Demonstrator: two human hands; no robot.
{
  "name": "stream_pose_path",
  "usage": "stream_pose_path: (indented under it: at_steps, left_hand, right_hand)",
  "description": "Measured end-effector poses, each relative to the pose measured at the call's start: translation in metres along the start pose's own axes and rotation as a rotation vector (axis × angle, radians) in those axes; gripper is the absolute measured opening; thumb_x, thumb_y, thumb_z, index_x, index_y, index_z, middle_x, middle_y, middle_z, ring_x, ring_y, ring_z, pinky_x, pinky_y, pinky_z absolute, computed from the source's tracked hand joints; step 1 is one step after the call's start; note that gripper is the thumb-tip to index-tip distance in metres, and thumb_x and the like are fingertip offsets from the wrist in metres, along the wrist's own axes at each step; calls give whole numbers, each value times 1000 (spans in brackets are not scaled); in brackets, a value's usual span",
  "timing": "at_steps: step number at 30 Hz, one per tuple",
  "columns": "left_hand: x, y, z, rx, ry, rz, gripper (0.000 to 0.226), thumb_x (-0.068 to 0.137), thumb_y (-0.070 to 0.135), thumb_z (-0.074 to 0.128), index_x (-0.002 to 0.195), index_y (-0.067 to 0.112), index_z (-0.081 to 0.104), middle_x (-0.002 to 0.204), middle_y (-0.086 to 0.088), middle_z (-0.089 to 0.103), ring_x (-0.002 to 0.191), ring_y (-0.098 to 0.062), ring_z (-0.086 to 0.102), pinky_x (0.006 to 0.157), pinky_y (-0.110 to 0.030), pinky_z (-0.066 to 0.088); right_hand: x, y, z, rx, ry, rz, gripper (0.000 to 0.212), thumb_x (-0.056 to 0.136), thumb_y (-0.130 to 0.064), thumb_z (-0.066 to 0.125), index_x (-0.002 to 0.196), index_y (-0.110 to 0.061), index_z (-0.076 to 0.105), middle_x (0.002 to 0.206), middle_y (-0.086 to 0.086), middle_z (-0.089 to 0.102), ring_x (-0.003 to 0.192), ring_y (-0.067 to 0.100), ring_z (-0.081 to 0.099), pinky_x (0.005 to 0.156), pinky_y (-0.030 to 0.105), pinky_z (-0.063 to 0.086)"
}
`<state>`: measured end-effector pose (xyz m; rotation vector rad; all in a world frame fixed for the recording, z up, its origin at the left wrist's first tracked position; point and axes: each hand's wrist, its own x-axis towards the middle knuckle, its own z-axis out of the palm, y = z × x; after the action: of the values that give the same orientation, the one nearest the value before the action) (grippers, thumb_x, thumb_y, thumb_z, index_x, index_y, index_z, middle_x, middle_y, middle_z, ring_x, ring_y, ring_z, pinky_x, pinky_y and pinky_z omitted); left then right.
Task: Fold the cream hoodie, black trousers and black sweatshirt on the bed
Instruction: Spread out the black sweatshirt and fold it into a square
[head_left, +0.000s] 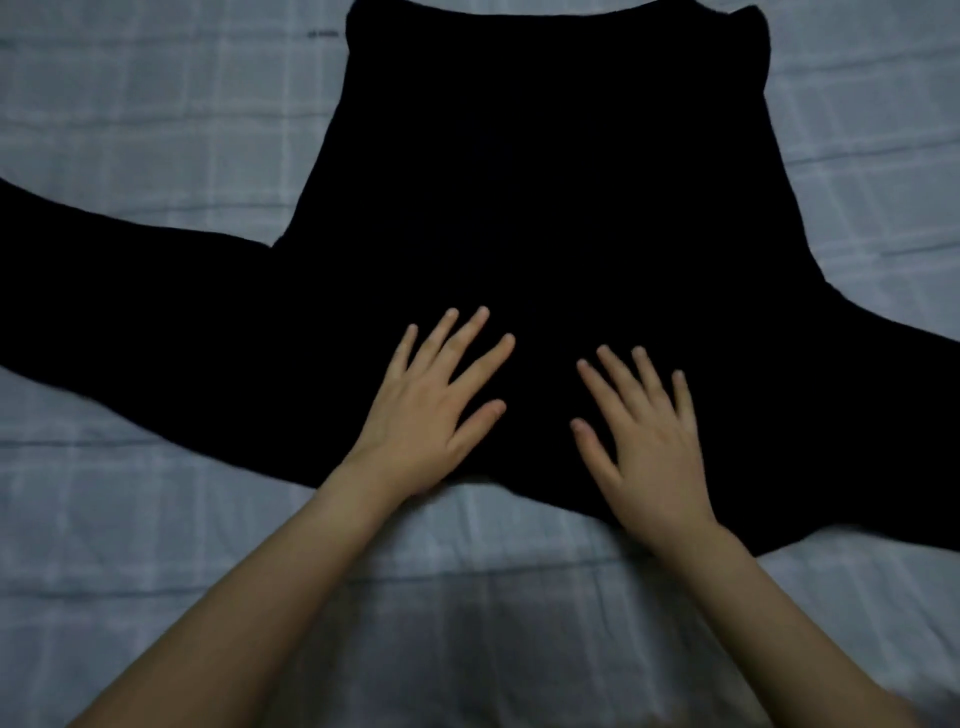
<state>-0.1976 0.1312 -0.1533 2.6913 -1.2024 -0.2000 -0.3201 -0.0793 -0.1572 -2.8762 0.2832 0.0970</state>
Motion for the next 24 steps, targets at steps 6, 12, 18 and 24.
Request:
stream_pose_path:
  at_steps: [6,12,18,24]
  left_hand:
    - [-44,-17,1,49,-193,173,85,88,57,57,155,34,10,163,11,7,151,-17,-8,122,-50,5]
    - [-62,-27,-5,21,-211,309,74,91,37,49,155,32,13,160,11,19,151,-18,3,122,-42,8]
    - [-87,8,-19,158,-307,192,75,93,75,19,155,33,18,163,4,15,152,-26,2,119,-58,6]
    - [-13,25,-21,148,77,1,61,101,50,23,154,21,24,162,-3,20,150,-23,14,120,-52,10]
  right_hand:
    - [-29,-8,6,72,-199,-158,84,93,-59,49,157,-34,1,162,-16,2,152,8,1,124,39,-2]
    - [-43,3,-10,136,-201,-311,74,88,-24,67,153,-28,31,156,-6,33,145,17,33,121,36,10]
    - [-62,-12,-27,106,-344,-256,62,97,-65,29,154,-44,16,163,-17,7,152,8,6,124,33,2]
    - [-5,-34,-22,242,157,-72,55,102,-46,28,156,-38,17,164,-4,19,152,18,13,122,45,12]
